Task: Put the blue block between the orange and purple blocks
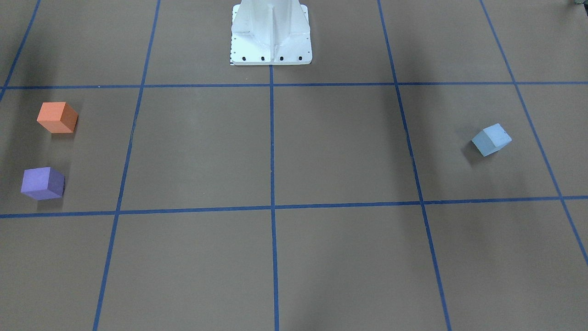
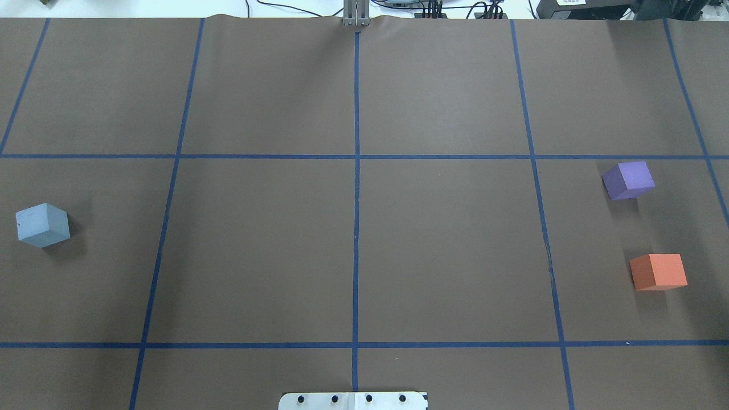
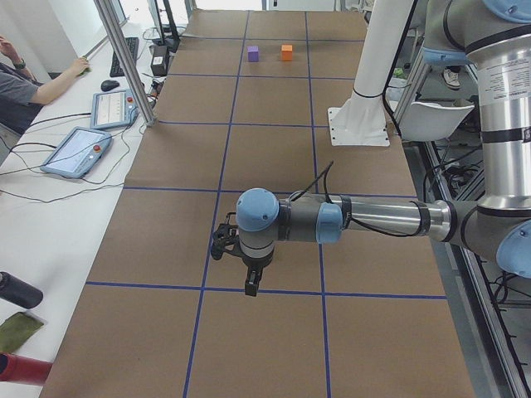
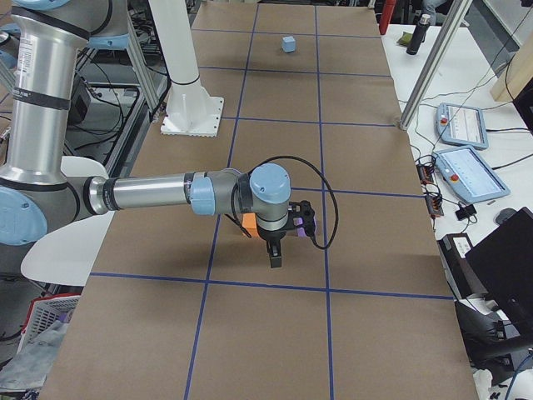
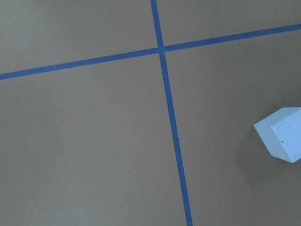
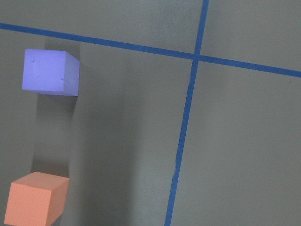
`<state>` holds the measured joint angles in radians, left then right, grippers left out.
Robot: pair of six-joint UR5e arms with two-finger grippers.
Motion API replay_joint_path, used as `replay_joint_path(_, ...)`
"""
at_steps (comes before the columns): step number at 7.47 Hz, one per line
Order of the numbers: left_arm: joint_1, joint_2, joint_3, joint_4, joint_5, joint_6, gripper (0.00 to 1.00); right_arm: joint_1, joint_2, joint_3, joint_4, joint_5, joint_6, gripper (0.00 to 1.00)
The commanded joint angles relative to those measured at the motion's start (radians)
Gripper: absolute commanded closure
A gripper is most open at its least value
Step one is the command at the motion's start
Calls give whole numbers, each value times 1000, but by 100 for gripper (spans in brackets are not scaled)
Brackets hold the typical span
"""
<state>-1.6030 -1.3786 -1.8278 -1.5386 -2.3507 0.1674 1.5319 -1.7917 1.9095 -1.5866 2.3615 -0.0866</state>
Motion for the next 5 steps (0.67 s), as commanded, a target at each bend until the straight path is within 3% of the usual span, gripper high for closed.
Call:
replay_joint_path(1,0,1,-5,-1,1,1,0,-9,-2,0,16,-1,-1,0)
replay_joint_path(5,2,-49,5,-5,7,3,0,-21,-2,0,36,2,1,0)
